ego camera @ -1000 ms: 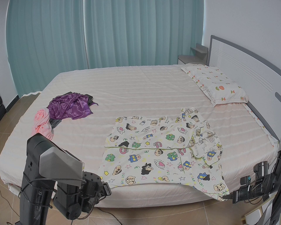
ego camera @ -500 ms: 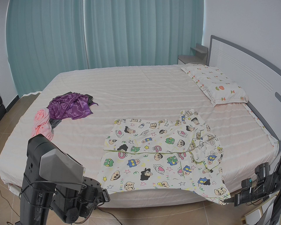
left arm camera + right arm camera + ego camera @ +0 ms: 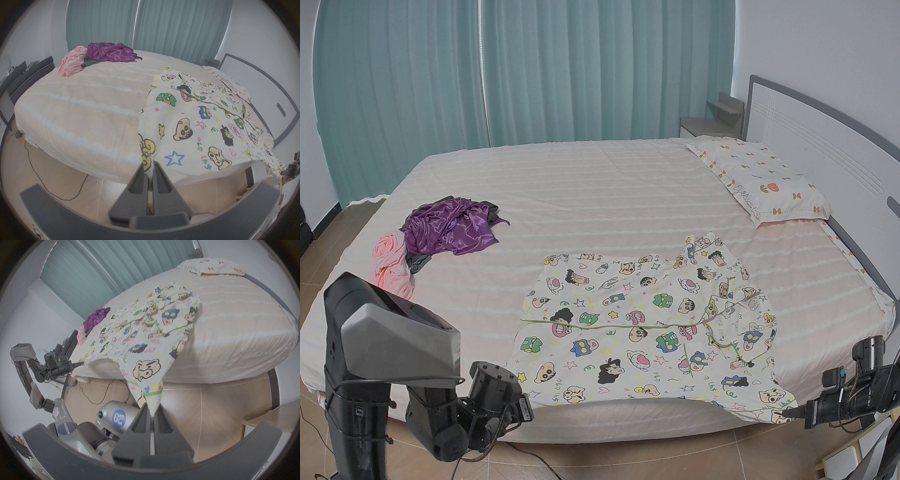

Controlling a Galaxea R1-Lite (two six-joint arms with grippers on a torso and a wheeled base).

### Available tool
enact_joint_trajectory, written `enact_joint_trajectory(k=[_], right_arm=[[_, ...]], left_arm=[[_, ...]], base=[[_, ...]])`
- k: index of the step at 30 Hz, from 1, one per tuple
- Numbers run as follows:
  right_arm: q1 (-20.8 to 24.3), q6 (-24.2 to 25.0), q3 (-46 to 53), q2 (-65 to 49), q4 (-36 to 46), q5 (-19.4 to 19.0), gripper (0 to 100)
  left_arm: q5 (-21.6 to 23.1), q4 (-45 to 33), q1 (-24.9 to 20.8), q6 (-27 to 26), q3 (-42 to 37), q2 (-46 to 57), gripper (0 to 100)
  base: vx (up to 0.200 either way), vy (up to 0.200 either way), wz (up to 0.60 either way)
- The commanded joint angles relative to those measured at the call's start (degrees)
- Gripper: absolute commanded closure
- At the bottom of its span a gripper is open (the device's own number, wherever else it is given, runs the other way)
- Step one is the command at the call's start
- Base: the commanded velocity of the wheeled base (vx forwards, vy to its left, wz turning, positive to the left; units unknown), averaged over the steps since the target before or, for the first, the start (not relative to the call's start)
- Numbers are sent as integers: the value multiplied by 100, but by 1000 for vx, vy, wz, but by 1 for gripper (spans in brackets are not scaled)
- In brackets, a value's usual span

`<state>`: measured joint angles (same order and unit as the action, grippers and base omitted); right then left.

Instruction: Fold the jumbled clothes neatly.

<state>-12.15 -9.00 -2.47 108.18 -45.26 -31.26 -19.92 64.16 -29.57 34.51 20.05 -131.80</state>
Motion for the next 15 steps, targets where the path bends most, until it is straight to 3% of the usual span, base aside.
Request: enact_joint_trajectory(k=[1, 3, 5, 11, 15], right_arm=[[170, 372, -447, -473, 35, 6, 100], [205, 460, -535, -508, 44, 14, 100], [231, 504, -693, -517, 123, 41, 100], [222, 504, -1247, -535, 703, 41, 100], [222, 504, -1616, -535, 1151, 41, 100]], left_arm=[[6, -1406, 39, 73, 1044, 832, 100], [6, -1881, 48, 161, 1326, 885, 100], [85, -2830, 57, 442, 1906, 929, 100], [1210, -4843, 92, 1225, 3048, 1104, 100], [1421, -5722, 259, 1418, 3708, 1060, 100]], base=[[0, 0, 0], [0, 0, 0], [0, 0, 0], [0, 0, 0], [0, 0, 0]])
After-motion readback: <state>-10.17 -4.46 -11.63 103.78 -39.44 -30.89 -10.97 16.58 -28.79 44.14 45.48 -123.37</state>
